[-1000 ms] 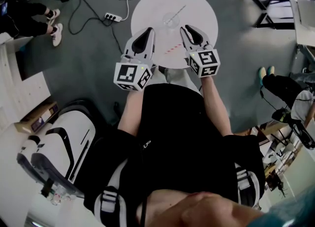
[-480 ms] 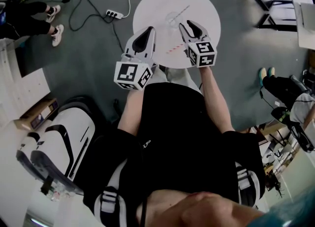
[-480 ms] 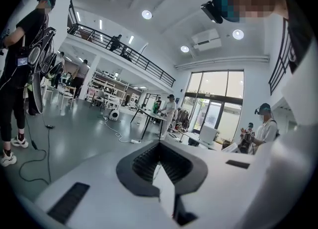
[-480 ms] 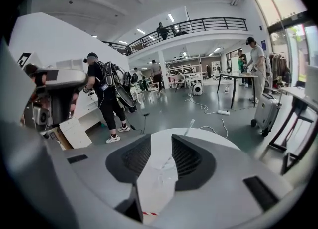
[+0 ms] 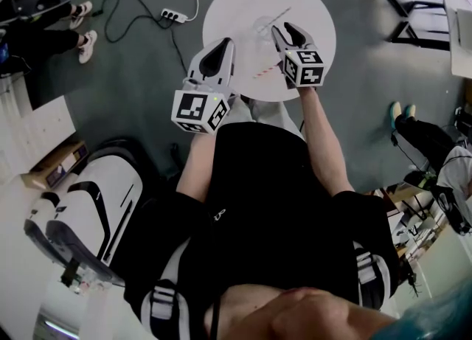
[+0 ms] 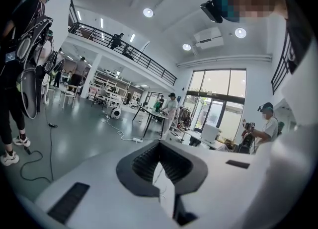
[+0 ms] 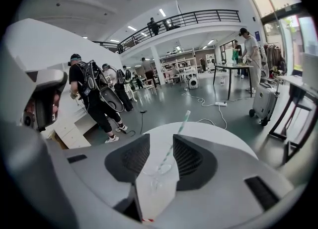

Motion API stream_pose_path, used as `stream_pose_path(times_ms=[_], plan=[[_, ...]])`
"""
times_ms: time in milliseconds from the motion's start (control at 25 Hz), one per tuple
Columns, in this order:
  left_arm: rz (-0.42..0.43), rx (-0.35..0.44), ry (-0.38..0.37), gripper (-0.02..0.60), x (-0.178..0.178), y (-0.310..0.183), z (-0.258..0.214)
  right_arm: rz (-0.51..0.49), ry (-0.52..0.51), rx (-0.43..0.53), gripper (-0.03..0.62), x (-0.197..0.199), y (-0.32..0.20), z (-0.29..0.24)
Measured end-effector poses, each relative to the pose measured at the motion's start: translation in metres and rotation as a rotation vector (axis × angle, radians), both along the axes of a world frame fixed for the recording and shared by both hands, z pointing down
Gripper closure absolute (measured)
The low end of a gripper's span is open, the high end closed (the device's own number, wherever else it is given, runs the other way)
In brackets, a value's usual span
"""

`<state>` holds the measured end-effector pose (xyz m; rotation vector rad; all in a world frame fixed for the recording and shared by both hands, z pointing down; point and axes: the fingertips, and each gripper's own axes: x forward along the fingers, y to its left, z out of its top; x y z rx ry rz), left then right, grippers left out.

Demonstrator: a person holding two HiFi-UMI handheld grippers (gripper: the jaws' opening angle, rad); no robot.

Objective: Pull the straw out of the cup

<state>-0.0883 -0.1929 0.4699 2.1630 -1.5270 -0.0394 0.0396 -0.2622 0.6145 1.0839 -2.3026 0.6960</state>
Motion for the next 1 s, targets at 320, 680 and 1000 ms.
stream_pose_path(times_ms=[320, 680, 1000], plan=[[-0.015, -0.019, -0.009, 0.574, -0.010, -0.003, 0.008, 0.051, -0.009, -0.055, 0.450, 0.003, -0.017, 0.026], [-0.035, -0.035, -0.018, 0.574, -0.018, 0.002, 0.012, 0.115, -0.078, -0.130, 0.450, 0.001, -0.032, 0.042], [-0.042, -0.037, -0.022, 0.574, -0.018, 0.005, 0.014, 0.170, -0.130, -0.166, 0.456, 0.004, -0.041, 0.048]])
